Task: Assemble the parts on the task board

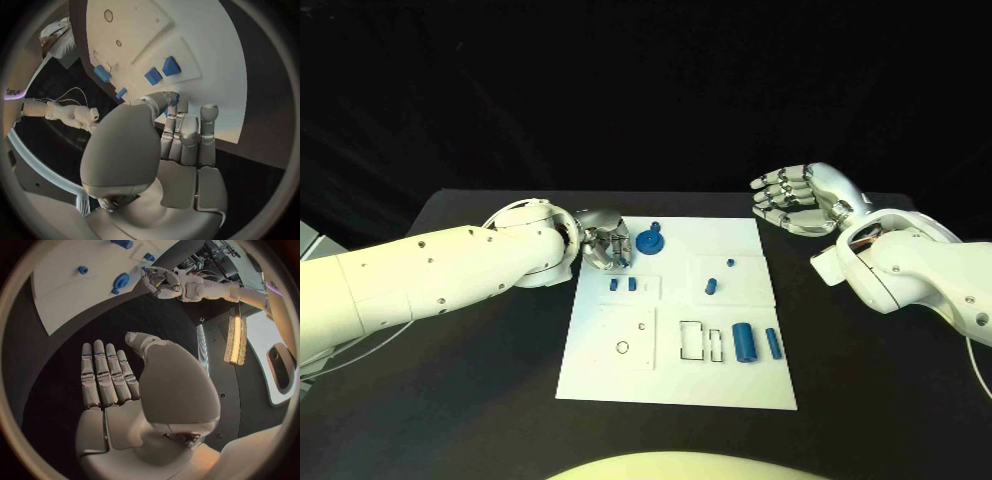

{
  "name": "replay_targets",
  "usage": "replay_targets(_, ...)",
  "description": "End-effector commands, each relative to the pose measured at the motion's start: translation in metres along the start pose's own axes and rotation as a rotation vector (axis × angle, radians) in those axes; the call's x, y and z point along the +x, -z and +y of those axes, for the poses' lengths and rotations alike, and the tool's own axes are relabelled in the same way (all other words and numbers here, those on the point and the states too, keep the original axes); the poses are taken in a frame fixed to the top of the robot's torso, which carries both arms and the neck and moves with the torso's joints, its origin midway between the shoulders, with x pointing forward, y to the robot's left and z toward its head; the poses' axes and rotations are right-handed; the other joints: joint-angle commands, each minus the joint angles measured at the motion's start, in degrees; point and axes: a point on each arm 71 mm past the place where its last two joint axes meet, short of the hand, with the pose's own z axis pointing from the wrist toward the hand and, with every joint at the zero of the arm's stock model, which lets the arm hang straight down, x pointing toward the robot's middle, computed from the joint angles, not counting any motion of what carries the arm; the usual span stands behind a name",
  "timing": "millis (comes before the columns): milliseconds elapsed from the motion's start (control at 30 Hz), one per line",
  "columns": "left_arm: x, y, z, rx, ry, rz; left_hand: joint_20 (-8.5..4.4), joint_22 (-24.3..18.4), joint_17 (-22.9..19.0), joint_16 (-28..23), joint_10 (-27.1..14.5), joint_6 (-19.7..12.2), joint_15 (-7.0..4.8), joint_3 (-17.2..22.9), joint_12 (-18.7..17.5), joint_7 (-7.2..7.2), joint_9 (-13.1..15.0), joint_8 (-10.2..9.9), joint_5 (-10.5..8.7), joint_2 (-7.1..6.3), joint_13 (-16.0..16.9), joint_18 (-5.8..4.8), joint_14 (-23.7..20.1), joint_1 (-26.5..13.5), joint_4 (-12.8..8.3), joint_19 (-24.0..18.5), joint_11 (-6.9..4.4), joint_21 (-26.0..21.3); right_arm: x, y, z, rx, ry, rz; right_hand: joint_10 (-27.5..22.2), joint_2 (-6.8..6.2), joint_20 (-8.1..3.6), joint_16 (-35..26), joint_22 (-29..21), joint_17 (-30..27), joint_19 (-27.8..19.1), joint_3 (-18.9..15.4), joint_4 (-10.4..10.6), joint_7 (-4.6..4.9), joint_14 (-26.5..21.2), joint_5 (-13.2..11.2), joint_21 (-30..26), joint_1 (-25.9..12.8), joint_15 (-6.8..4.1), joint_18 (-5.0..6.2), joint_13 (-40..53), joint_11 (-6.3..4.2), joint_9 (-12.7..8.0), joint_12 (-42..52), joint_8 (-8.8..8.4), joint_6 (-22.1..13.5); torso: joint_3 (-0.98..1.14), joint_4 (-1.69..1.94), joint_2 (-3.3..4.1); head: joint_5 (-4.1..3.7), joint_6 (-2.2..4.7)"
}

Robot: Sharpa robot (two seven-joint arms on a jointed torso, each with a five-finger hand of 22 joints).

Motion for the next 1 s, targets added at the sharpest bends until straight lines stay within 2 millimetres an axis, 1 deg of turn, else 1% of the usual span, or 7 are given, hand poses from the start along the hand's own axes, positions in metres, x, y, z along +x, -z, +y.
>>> replay_targets(33, -0.001, -0.0011, -0.0022, 0.01, -0.005, -0.008, 0.01, 0.01, -0.07, 0.26, 0.42, 0.45, 0.1, 0.34, -0.36, -0.08, 0.13, -0.04, -0.09, 0.06, -0.02, -0.88, 0.15, -0.4, 0.0, -0.05, 0.1, -0.19, 0.0014, -0.0003, 0.0011, -0.009, 0.002, 0.01, 0.13, 0.03, 0.07, -0.17, -0.05, -0.05, -0.27, -0.16, -0.27, 3.74, 0.12, 0.28, -0.35, -0.76, 0.07, 0.51, -0.04, 0.07, -0.07, -0.2, -0.17, 0.43, 0.05, 0.01, 0.01, 0.02, 0.01)
replay_targets(67, -0.001, -0.0015, -0.0025, 0.011, -0.005, -0.009, 0.01, 0.01, -0.07, 0.26, 0.42, 0.45, 0.1, 0.34, -0.36, -0.08, 0.13, -0.04, -0.09, 0.06, -0.02, -0.88, 0.15, -0.4, 0.0, -0.05, 0.1, -0.19, 0.0015, -0.0004, 0.0011, -0.009, 0.002, 0.01, 0.13, 0.03, 0.07, -0.17, -0.05, -0.05, -0.27, -0.16, -0.27, 3.74, 0.12, 0.28, -0.35, -0.76, 0.07, 0.51, -0.04, 0.07, -0.07, -0.2, -0.17, 0.43, 0.07, 0.01, 0.01, 0.03, 0.0)
replay_targets(233, -0.0008, -0.0035, -0.0036, 0.012, -0.004, -0.013, 0.01, -0.03, 0.0, 0.29, 0.45, 0.46, 0.09, 0.34, -0.38, -0.08, 0.15, -0.05, -0.1, 0.04, -0.02, -0.87, 0.19, -0.43, -0.02, -0.09, 0.1, -0.24, 0.0019, -0.0006, 0.0013, -0.009, 0.002, 0.012, 0.13, 0.04, 0.08, -0.21, -0.17, -0.11, -0.39, -0.19, -0.29, 3.74, 0.12, 0.3, -0.35, -0.8, 0.08, 0.51, -0.04, 0.08, -0.08, -0.22, -0.2, 0.45, -0.04, -0.02, 0.03, -0.18, -0.01)
replay_targets(333, -0.001, -0.0053, -0.0038, 0.01, -0.004, -0.016, 0.01, -0.03, 0.18, 0.35, 0.45, 0.45, 0.09, 0.34, -0.4, -0.09, 0.15, -0.06, -0.1, 0.04, -0.02, -0.87, 0.27, -0.45, -0.03, -0.08, 0.1, -0.23, 0.0017, -0.0007, 0.001, -0.008, 0.002, 0.012, 0.14, 0.05, 0.08, -0.22, -0.2, -0.13, -0.4, -0.19, -0.29, 3.74, 0.12, 0.3, -0.34, -0.81, 0.08, 0.51, -0.04, 0.08, -0.09, -0.22, -0.21, 0.46, -0.04, 0.01, 0.04, -0.16, 0.13)
replay_targets(467, -0.001, -0.0072, -0.0044, 0.01, -0.003, -0.019, 0.01, 0.04, 0.25, 0.37, 0.45, 0.45, 0.09, 0.34, -0.42, -0.09, 0.15, -0.07, -0.1, 0.04, -0.02, -0.89, 0.31, -0.46, -0.03, 0.0, 0.1, -0.18, 0.0013, -0.0009, 0.0002, -0.005, 0.004, 0.012, 0.15, 0.07, 0.08, -0.23, -0.23, -0.14, -0.39, -0.19, -0.3, 3.74, 0.13, 0.31, -0.31, -0.81, 0.08, 0.52, -0.04, 0.08, -0.09, -0.22, -0.21, 0.48, -0.04, -0.06, 0.01, -0.13, 0.1)
replay_targets(867, 0.001, -0.0102, -0.008, 0.016, -0.006, -0.007, 0.0, 0.0, 0.2, 0.37, 0.46, 0.43, 0.09, 0.36, -0.47, -0.1, 0.17, -0.09, -0.1, 0.05, -0.02, -0.88, 0.3, -0.5, -0.05, -0.02, 0.09, -0.22, 0.0017, -0.0016, -0.0002, -0.001, 0.004, 0.015, 0.17, 0.09, 0.06, -0.25, -0.27, -0.18, -0.34, -0.19, -0.32, 3.73, 0.14, 0.32, -0.26, -0.81, 0.07, 0.55, -0.03, 0.07, -0.1, -0.23, -0.22, 0.49, -0.01, 0.0, -0.03, -0.11, 0.02)
replay_targets(1000, 0.002, -0.0105, -0.0083, 0.015, -0.009, 0.002, -0.01, 0.0, 0.16, 0.37, 0.48, 0.44, 0.08, 0.37, -0.5, -0.1, 0.18, -0.1, -0.12, 0.06, -0.01, -0.88, 0.28, -0.52, -0.09, -0.01, 0.08, -0.23, 0.0019, -0.0018, -0.0005, 0.001, 0.004, 0.018, 0.17, 0.1, 0.06, -0.25, -0.29, -0.19, -0.31, -0.19, -0.32, 3.73, 0.15, 0.32, -0.24, -0.82, 0.07, 0.57, -0.03, 0.07, -0.1, -0.23, -0.23, 0.5, -0.04, 0.0, -0.02, -0.15, 0.03)
